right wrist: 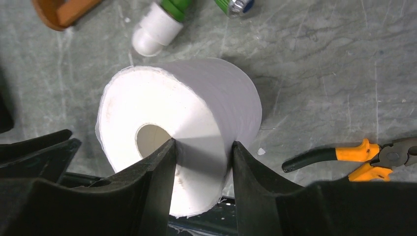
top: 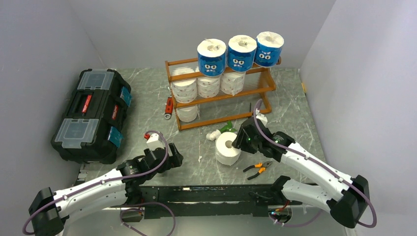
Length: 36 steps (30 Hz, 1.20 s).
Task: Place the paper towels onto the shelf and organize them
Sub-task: Pick up the paper towel from the center of the board, then place the paper towel on the shelf.
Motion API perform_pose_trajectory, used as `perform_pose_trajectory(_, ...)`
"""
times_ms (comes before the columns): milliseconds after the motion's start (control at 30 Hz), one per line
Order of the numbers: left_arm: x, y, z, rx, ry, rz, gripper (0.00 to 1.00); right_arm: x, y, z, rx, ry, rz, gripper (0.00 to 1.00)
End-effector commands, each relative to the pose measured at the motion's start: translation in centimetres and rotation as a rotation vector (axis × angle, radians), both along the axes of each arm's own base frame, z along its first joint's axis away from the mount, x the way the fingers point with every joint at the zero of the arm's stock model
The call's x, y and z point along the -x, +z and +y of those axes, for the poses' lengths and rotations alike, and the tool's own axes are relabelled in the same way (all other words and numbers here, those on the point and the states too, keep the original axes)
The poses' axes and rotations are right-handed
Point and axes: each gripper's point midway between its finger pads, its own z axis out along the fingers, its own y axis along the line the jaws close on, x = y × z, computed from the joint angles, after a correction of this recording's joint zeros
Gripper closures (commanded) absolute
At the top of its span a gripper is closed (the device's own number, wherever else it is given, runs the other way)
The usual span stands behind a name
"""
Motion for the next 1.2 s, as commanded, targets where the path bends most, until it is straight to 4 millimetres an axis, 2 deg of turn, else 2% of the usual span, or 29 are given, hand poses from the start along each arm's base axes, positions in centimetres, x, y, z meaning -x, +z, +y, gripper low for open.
perform_pose_trajectory(0, -0.3, 0.8, -0.4, 0.027, 0.002, -0.022, 0.01, -1.5, 6.4, 0.9, -0.101, -0.009, -0.140, 0.77)
perform_pose_trajectory(167, -0.3, 0.8, -0.3, 0.030, 0.005, -0.023, 0.01, -3.4, 8.4, -1.4, -0.089, -0.140, -0.190, 0.91)
perform_pose_trajectory(367, -0.1, 0.9, -0.3, 0.038, 0.006, -0.015, 0.02, -6.5, 9.5, -1.8, -0.139, -0.215, -0.232, 0.95)
perform_pose_trajectory(767, -0.4, 1.7, 0.0, 0.029, 0.007, -0.047, 0.02, -12.1, 9.0, -1.4, -0.138, -0.280, -0.254, 0.96)
perform_pose_trajectory(1167, -0.4, 2.1, 0.2, 0.019, -0.001, -0.058, 0.01, -16.1, 7.9, 0.1, -0.168, -0.299, -0.249, 0.97)
